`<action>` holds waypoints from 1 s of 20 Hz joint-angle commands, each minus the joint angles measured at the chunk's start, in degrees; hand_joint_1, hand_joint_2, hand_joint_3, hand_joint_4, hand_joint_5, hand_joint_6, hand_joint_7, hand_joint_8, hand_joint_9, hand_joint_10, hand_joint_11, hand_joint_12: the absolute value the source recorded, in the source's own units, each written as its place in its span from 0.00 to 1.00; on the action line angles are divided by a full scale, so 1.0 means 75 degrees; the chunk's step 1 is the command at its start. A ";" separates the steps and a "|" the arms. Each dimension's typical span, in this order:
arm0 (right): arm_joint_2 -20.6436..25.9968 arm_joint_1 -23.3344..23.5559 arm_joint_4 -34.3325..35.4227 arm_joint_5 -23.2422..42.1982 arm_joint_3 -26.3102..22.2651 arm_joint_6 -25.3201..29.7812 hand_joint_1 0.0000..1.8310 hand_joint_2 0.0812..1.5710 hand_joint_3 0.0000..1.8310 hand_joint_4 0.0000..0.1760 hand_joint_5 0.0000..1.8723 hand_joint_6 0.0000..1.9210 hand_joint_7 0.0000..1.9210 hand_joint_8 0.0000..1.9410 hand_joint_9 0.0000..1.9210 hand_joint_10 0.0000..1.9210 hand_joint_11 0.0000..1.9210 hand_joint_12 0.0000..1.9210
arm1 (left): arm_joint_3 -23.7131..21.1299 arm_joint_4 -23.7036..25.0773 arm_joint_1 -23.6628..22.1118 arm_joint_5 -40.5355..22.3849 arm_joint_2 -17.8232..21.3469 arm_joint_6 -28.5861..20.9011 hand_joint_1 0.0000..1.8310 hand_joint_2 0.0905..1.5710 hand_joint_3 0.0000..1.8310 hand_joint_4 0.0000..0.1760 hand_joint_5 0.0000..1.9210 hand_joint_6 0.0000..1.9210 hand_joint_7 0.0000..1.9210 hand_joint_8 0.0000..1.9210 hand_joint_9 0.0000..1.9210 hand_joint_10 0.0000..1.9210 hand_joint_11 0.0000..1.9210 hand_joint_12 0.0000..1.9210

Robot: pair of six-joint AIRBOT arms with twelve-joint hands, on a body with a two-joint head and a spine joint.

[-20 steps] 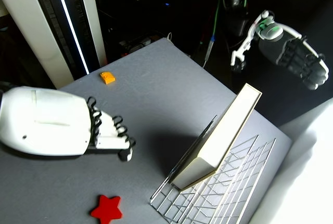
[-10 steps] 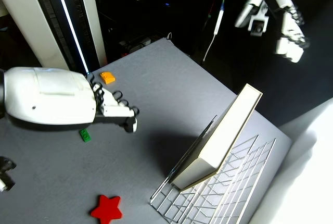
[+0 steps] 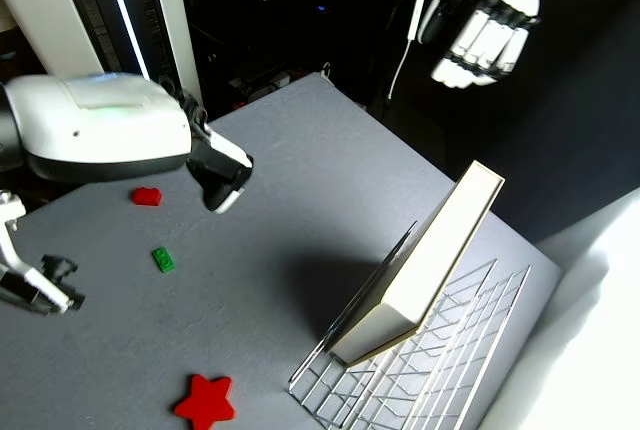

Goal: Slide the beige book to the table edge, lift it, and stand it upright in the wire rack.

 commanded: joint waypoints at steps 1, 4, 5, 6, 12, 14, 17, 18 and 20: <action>0.0023 0.0027 0.0857 0.0321 -0.0027 -0.0165 0.33 0.77 0.00 0.00 0.39 0.98 0.48 0.98 0.54 1.00 0.58 1.00 | -0.0060 -0.0381 -0.0037 -0.0617 0.0031 0.0045 0.51 0.77 0.00 0.00 0.42 0.87 0.43 0.86 0.41 0.96 0.39 0.99; -0.0015 -0.0097 0.1208 0.0551 -0.0114 -0.0527 0.43 0.80 0.01 0.00 0.56 1.00 0.59 1.00 0.68 1.00 0.75 1.00 | -0.0530 -0.0221 0.0050 -0.0538 0.0075 0.0762 0.57 0.77 0.00 0.00 0.51 1.00 0.51 1.00 0.53 1.00 0.54 1.00; -0.0041 -0.0178 0.1445 0.0646 -0.0137 -0.0761 0.46 0.81 0.01 0.00 0.58 1.00 0.61 1.00 0.70 1.00 0.79 1.00 | -0.0729 -0.0222 0.0045 -0.0447 0.0078 0.0810 0.58 0.77 0.00 0.00 0.55 1.00 0.56 1.00 0.57 1.00 0.58 1.00; -0.0059 -0.0237 0.1626 0.0696 -0.0163 -0.0921 0.50 0.83 0.01 0.00 0.62 1.00 0.65 1.00 0.74 1.00 0.83 1.00 | -0.0894 -0.0237 0.0028 -0.0269 0.0079 0.0838 0.58 0.78 0.00 0.00 0.58 1.00 0.60 1.00 0.62 1.00 0.64 1.00; -0.0169 -0.0309 0.1835 0.0801 -0.0396 -0.1261 0.57 0.82 0.00 0.00 0.68 1.00 0.71 1.00 0.80 1.00 0.88 1.00 | -0.2514 -0.0029 -0.0212 -0.0057 0.0205 0.1965 0.61 0.79 0.00 0.00 0.67 1.00 0.69 1.00 0.73 1.00 0.75 1.00; -0.0166 -0.0359 0.1857 0.0857 -0.0456 -0.1301 0.57 0.83 0.00 0.00 0.67 1.00 0.71 1.00 0.80 1.00 0.87 1.00 | -0.2902 -0.0021 -0.0236 0.0101 0.0201 0.2358 0.62 0.78 0.00 0.00 0.68 1.00 0.70 1.00 0.74 1.00 0.76 1.00; -0.0158 -0.0420 0.2232 0.0998 -0.0492 -0.1750 0.57 0.82 0.00 0.00 0.65 1.00 0.69 1.00 0.78 1.00 0.85 1.00 | -0.3192 0.0020 -0.0355 0.0023 0.0042 0.3584 0.61 0.79 0.00 0.00 0.68 1.00 0.70 1.00 0.74 1.00 0.76 1.00; -0.0145 -0.0419 0.2279 0.1006 -0.0506 -0.1783 0.57 0.82 0.00 0.00 0.65 1.00 0.69 1.00 0.78 1.00 0.84 1.00 | -0.3176 0.0040 -0.0368 -0.0136 -0.0042 0.3885 0.61 0.79 0.00 0.00 0.68 1.00 0.70 1.00 0.74 1.00 0.76 1.00; -0.0101 -0.0448 0.2369 0.0984 -0.0560 -0.1782 0.55 0.83 0.00 0.00 0.65 1.00 0.69 1.00 0.77 1.00 0.85 1.00 | -0.3041 0.0359 -0.0440 -0.0260 -0.0226 0.3874 0.63 0.78 0.00 0.00 0.67 1.00 0.70 1.00 0.74 1.00 0.75 1.00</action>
